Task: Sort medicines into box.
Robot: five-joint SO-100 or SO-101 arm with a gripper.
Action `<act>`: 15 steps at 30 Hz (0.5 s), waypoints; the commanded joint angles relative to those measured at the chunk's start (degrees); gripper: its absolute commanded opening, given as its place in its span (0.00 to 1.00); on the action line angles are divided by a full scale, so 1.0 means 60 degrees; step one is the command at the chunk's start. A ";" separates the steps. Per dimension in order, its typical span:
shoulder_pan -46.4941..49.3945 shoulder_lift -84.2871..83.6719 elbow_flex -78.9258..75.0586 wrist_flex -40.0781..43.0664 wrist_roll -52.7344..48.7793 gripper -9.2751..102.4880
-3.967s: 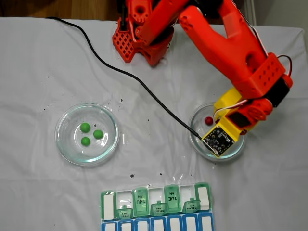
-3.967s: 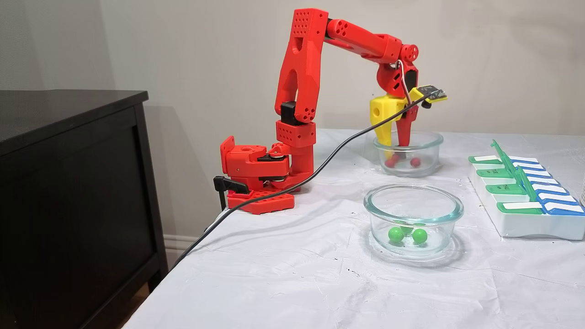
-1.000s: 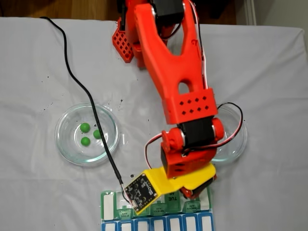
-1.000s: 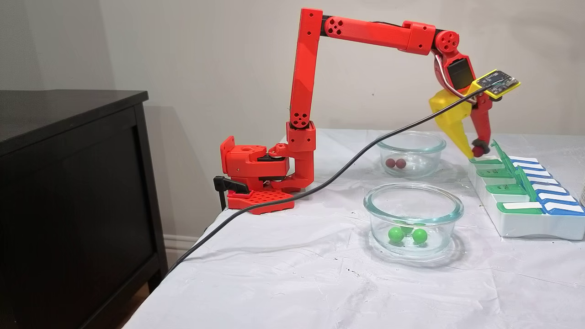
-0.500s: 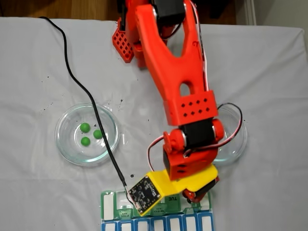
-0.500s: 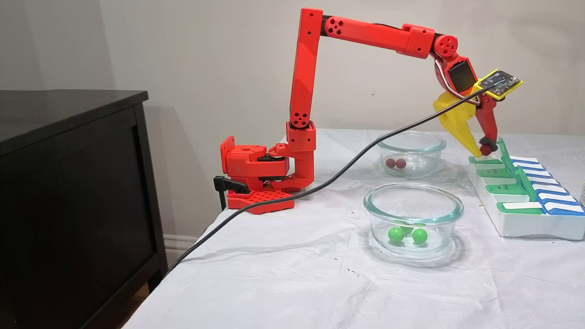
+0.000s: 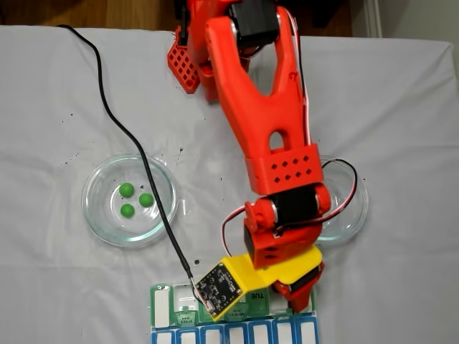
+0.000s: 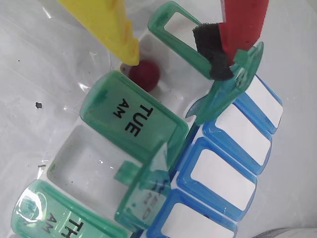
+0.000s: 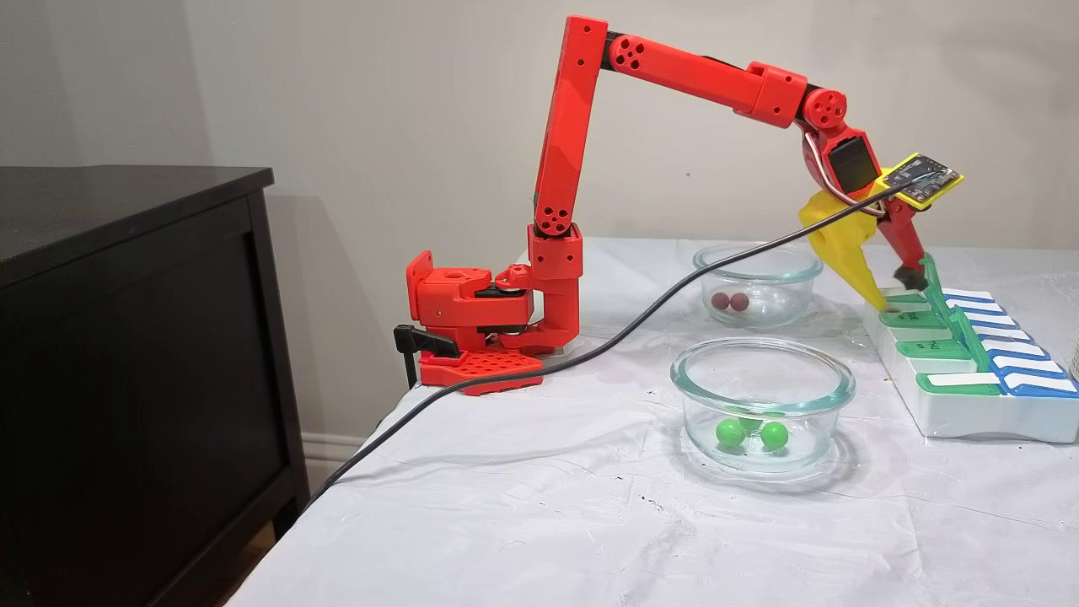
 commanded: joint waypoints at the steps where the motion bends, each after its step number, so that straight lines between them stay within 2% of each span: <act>1: -0.0161 0.0747 -0.0088 0.0015 -0.0088 0.31; 6: -0.0190 0.1289 -0.0161 0.0454 -0.0190 0.26; 9: -0.0220 0.1758 -0.0586 0.1318 -0.0176 0.21; 12: -0.0264 0.1978 -0.1187 0.2432 -0.0278 0.09; 15: -0.0249 0.2080 -0.1567 0.2988 -0.0205 0.08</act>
